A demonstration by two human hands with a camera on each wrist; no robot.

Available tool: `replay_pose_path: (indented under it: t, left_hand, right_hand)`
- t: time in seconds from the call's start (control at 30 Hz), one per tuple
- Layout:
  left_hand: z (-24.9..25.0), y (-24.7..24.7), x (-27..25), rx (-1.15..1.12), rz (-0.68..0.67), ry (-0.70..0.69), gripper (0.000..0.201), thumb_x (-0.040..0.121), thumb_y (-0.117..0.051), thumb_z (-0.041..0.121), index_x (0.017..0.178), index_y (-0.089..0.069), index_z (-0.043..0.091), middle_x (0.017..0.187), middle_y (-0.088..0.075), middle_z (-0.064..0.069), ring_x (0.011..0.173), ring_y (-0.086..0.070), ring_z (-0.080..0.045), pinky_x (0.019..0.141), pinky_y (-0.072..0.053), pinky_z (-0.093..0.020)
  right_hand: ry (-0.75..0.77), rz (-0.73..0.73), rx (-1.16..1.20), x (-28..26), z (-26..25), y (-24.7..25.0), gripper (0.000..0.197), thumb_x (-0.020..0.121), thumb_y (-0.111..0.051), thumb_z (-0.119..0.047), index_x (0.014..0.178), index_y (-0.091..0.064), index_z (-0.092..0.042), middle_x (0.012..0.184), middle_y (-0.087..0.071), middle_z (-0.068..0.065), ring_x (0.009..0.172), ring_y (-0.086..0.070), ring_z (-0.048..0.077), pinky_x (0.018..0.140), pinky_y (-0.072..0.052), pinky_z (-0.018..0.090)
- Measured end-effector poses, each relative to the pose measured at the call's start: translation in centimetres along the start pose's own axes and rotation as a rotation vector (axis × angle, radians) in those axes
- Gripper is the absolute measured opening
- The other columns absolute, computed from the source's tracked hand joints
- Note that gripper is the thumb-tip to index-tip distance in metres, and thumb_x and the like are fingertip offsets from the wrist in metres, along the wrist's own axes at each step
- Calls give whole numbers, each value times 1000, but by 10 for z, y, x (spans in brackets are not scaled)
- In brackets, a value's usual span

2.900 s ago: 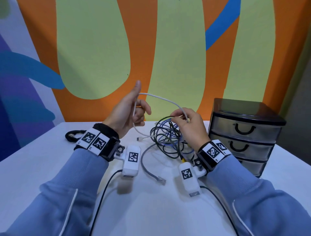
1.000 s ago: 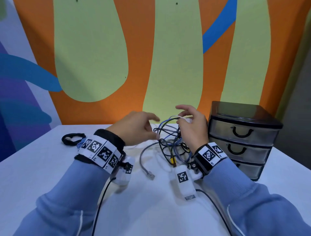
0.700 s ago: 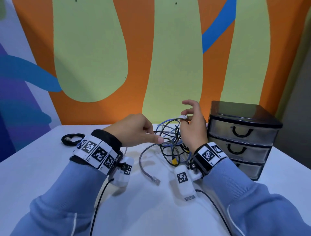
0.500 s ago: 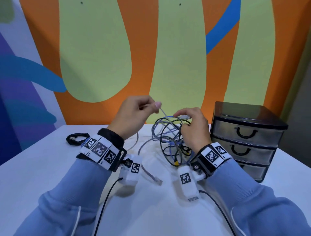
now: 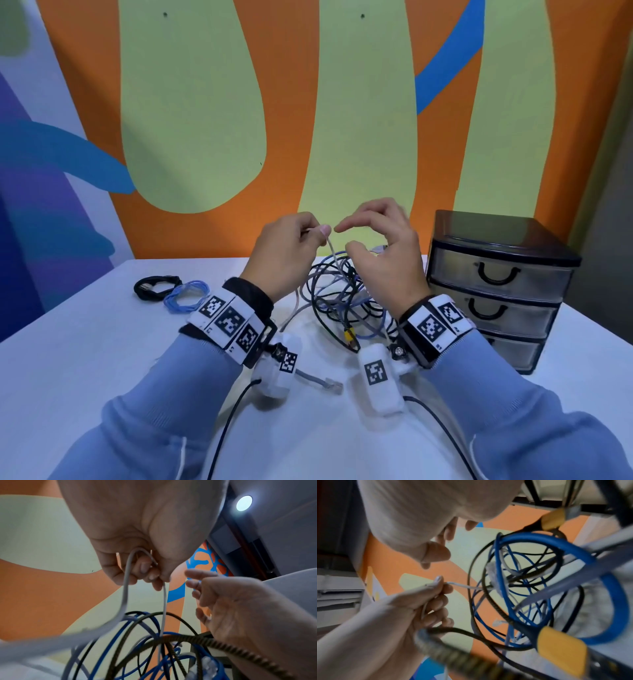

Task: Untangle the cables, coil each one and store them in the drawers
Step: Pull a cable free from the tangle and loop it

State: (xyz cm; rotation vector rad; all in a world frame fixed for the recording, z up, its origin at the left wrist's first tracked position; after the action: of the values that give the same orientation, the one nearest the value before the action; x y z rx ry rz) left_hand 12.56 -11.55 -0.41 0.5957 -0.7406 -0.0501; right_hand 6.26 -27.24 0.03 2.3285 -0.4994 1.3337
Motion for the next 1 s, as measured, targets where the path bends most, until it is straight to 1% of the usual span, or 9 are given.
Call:
replay_pose_path:
  t: [0.13, 0.23, 0.37, 0.47, 0.53, 0.67, 0.8, 0.9, 1.0]
  left_hand:
    - [3, 5, 0, -64, -4, -12, 31, 107, -59, 31, 84, -66, 13, 58, -44, 7, 55, -38, -12, 56, -30, -34]
    - [16, 20, -2, -191, 74, -97, 32, 107, -59, 35, 84, -65, 14, 64, -49, -13, 62, -47, -34, 59, -38, -44]
    - [27, 47, -4, -370, 253, -163, 30, 109, -58, 28, 85, -64, 12, 73, -54, -27, 61, -46, -30, 61, -44, -45]
    - [21, 70, -5, -507, 424, -150, 26, 109, -57, 26, 84, -61, 19, 72, -61, 6, 62, -48, -17, 65, -44, -36]
    - [21, 79, -8, -541, 494, -163, 26, 110, -56, 24, 85, -60, 19, 75, -60, 12, 61, -48, -13, 67, -45, -38]
    - [22, 93, -17, -588, 638, -181, 25, 111, -54, 25, 86, -59, 19, 76, -58, 10, 58, -46, -9, 66, -46, -40]
    - [14, 106, -22, -677, 739, -162, 27, 112, -52, 25, 87, -56, 17, 74, -50, 3, 53, -38, -12, 54, -43, -32]
    - [5, 108, -17, -696, 706, -112, 29, 111, -53, 26, 84, -56, 16, 69, -46, 1, 54, -35, -15, 49, -41, -30]
    - [-21, 105, -4, -496, 600, 88, 33, 102, -63, 31, 70, -65, 23, 66, -52, 0, 59, -44, -18, 55, -46, -31]
  right_hand:
    - [-165, -311, 154, -9, 11, -34, 23, 83, -71, 3, 94, -72, -17, 84, -72, -2, 83, -68, 18, 82, -55, 28]
    - [-236, -463, -79, -17, 34, -42, 21, 81, -77, -4, 87, -71, -23, 85, -73, -8, 83, -66, 6, 77, -49, 24]
    - [-273, -363, -249, -11, 53, -28, 32, 74, -72, 3, 79, -57, -25, 81, -61, -6, 77, -55, 21, 68, -46, 37]
    - [-307, -347, -315, -13, 61, -23, 35, 66, -68, -6, 78, -48, -32, 80, -55, -10, 78, -53, 25, 75, -50, 47]
    - [-335, -329, -311, -15, 68, -20, 38, 66, -65, -9, 82, -48, -40, 85, -57, -12, 85, -57, 27, 80, -52, 52]
    - [-351, -372, -410, -16, 74, -23, 52, 72, -68, -7, 100, -52, -47, 102, -59, -4, 105, -55, 31, 87, -49, 49]
    - [-418, -430, -539, -20, 82, -22, 48, 82, -69, -7, 119, -62, -35, 127, -54, 1, 126, -42, 28, 101, -41, 47]
    - [-368, -374, -509, -18, 78, -21, 22, 90, -70, -23, 108, -74, -35, 117, -64, -6, 122, -51, 22, 99, -46, 44]
    - [-328, -276, -391, -14, 68, -14, 15, 92, -71, -28, 100, -83, -24, 98, -79, -7, 98, -71, 18, 82, -55, 33]
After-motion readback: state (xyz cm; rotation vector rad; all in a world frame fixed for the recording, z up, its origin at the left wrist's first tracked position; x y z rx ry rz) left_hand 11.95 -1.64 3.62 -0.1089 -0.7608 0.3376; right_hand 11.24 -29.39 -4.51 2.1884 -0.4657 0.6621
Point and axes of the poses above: each hand's wrist, its own x-axis towards the middle knuckle, its own y-axis out of the back of the hand, z = x × y, the point moved 10 cm from there along x, towards the middle knuckle
